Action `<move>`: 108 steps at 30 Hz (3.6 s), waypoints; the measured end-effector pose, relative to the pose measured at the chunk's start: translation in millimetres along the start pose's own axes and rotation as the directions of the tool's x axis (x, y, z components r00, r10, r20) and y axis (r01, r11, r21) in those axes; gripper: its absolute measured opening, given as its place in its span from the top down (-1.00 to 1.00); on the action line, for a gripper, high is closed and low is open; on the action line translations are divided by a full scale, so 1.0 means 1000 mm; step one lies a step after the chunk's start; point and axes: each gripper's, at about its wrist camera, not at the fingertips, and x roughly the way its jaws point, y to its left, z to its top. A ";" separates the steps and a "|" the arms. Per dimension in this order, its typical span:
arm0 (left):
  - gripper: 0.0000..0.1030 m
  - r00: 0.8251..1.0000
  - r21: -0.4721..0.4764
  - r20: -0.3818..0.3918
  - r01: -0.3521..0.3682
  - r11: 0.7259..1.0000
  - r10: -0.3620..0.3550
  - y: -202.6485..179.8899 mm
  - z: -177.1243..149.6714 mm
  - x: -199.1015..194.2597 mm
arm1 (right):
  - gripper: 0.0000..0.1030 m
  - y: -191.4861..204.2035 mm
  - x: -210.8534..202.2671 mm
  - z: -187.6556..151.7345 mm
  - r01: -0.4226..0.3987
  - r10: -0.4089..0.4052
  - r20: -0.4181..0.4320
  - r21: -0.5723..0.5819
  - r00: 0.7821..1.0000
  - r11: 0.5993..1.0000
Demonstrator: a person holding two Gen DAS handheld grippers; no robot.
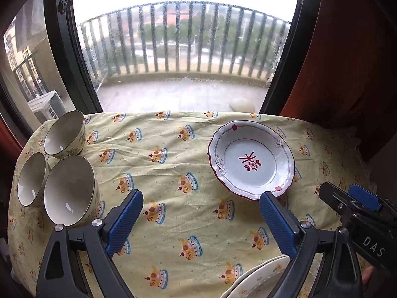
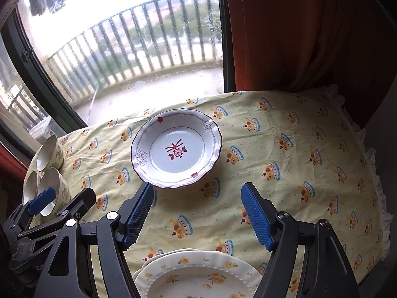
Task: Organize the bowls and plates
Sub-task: 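Move to the red-rimmed dish and grasp its rim with the left tool, then lift the red-rimmed dish with the left tool onto the plates held by the right tool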
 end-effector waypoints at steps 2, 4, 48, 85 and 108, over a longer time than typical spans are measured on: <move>-0.86 1.000 -0.015 0.008 -0.020 1.000 0.020 -0.002 0.009 0.007 | -0.47 0.001 0.010 0.013 -0.011 0.012 0.024 -0.048 1.000 0.999; -0.86 1.000 -0.033 0.014 -0.025 0.999 0.025 -0.003 0.019 0.015 | -0.47 0.001 0.019 0.025 -0.022 0.026 0.048 -0.084 0.999 0.996; 0.06 0.983 0.043 -0.174 -0.057 0.997 0.064 -0.033 0.027 0.149 | 0.05 -0.028 0.179 0.056 -0.045 0.029 -0.169 -0.096 0.985 0.994; 0.03 0.988 0.036 -0.136 -0.063 0.997 0.067 -0.019 0.012 0.059 | -0.05 0.006 0.092 0.018 0.003 -0.017 -0.152 -0.091 0.988 0.996; 0.03 0.985 0.148 -0.144 0.114 0.982 -0.092 -0.015 -0.094 -0.031 | -0.05 0.009 -0.021 -0.120 0.151 -0.143 -0.114 0.071 0.983 0.986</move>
